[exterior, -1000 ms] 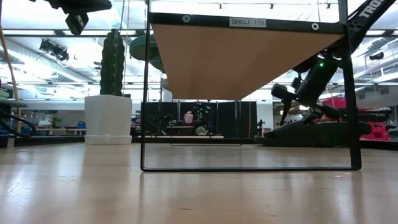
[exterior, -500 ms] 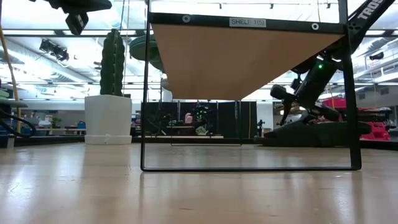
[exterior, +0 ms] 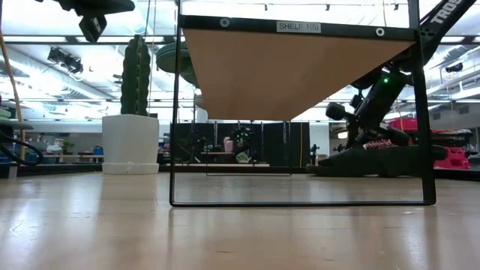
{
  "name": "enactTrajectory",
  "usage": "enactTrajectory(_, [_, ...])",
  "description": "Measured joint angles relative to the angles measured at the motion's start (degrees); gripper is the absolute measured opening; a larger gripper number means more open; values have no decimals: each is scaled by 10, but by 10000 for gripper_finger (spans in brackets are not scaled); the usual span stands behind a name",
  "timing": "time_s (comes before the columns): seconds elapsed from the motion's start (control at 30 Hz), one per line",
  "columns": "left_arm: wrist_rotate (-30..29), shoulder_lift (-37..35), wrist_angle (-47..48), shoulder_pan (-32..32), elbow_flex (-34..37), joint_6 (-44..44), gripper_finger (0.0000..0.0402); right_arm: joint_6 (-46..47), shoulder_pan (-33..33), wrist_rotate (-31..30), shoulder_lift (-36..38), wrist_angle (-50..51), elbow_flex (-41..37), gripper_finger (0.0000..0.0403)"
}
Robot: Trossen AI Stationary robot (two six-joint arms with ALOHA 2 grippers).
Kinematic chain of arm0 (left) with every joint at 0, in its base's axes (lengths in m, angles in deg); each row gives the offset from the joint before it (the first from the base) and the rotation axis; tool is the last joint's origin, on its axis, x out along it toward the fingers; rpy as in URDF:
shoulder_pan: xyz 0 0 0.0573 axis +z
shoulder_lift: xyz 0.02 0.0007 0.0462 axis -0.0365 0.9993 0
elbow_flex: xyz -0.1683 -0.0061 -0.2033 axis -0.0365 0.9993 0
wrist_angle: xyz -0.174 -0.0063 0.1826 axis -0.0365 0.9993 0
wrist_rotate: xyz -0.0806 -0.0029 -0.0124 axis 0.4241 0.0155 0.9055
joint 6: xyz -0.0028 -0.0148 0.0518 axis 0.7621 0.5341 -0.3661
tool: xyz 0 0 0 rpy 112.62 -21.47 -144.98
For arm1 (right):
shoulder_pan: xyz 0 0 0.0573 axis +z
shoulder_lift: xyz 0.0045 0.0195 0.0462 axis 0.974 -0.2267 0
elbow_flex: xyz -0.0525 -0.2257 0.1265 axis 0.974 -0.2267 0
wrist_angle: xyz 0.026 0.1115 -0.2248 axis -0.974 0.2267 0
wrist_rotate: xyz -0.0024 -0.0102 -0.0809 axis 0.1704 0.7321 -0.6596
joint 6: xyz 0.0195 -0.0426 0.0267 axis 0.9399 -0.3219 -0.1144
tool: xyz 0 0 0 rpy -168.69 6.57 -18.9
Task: Pick and place slippers onto the shelf
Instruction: Put the black pair of slippers on the shelf
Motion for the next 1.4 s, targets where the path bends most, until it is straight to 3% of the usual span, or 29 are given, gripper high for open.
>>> enactTrajectory(0.23, [0, 0, 0, 0, 0, 0, 26, 4, 2, 23, 32, 4, -2, 49])
enactTrajectory(0.57, [0, 0, 1, 0, 0, -4, 6, 4, 1, -4, 64, 3, -2, 23])
enactTrajectory(0.9, [0, 0, 1, 0, 0, -4, 28, 4, 0, -27, 100, -5, -1, 35])
enactTrajectory(1.23, [0, 0, 1, 0, 0, -4, 5, 4, -5, -64, 138, -33, 0, 34])
enactTrajectory(1.4, [0, 0, 1, 0, 0, -4, 16, 4, -16, -66, 150, -43, 0, 34])
